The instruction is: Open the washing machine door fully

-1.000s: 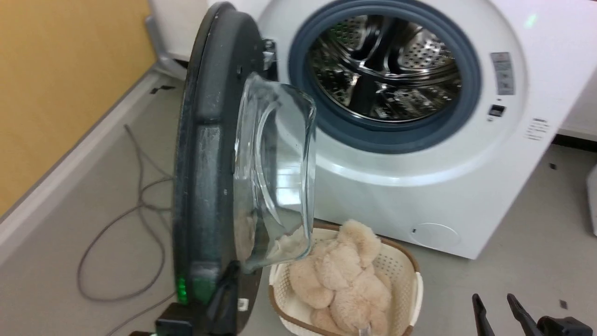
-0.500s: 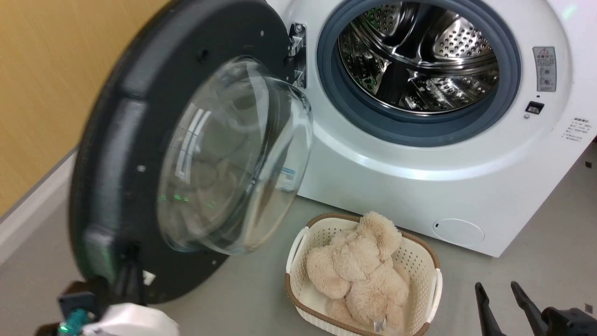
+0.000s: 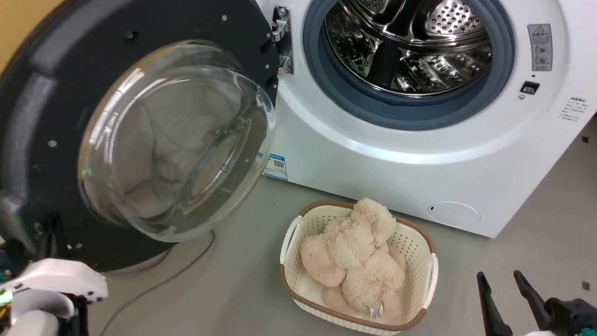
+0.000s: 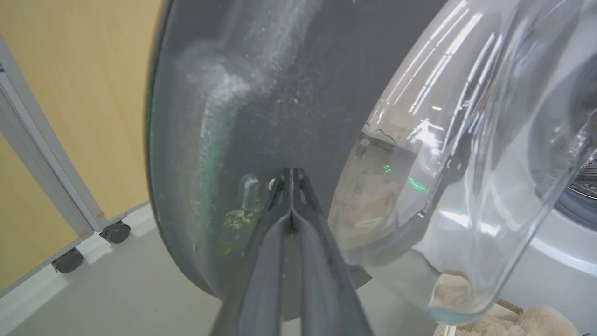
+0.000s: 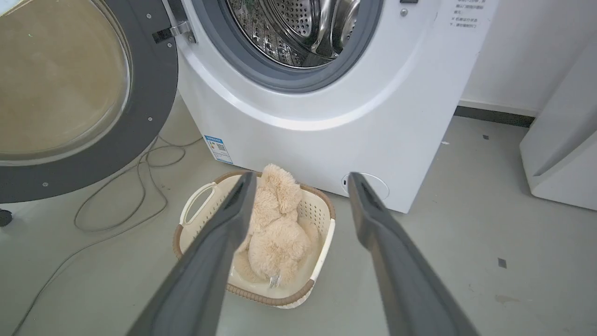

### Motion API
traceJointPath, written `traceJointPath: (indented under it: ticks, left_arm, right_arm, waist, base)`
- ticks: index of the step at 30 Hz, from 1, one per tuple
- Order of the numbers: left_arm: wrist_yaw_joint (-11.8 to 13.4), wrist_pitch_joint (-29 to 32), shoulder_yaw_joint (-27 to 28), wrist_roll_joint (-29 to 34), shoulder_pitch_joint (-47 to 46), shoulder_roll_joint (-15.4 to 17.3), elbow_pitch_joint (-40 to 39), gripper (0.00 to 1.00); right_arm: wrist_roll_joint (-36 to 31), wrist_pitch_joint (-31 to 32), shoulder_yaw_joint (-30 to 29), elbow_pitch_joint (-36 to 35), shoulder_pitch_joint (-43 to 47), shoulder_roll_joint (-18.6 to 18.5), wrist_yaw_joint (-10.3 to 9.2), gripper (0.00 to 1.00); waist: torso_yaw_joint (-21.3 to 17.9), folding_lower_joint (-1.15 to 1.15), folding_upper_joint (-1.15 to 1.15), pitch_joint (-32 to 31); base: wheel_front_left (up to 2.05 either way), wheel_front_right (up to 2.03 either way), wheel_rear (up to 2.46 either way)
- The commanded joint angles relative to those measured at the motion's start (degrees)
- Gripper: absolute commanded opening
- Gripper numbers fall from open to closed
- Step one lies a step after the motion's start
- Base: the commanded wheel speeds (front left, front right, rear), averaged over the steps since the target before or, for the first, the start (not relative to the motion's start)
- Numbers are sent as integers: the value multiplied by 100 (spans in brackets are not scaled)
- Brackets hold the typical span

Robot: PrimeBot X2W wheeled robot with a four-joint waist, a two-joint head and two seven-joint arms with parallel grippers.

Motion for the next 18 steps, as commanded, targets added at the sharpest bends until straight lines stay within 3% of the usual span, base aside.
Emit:
traceJointPath:
  ticks: [1,9,18]
  left_arm:
    - [-31,-25,60,15,-105,17,69,0]
    - [-381,-30,661,537,-113,-292,448,0]
    - [-484,-31,890,1038,1031,-1006,-193,0]
  right_arm:
    - [-31,12,0,-24,-118,8,5,100]
    - [30,-55,2,103,-116,8,5,100]
    - [146,-281,127,334,-37,8,5,100]
  waist:
    - [-16,0,0,13]
    - [-117,0,0,-122]
    - [-291,0,0,-502]
  base:
    - [0,0,0]
    - [0,0,0]
    - [0,0,0]
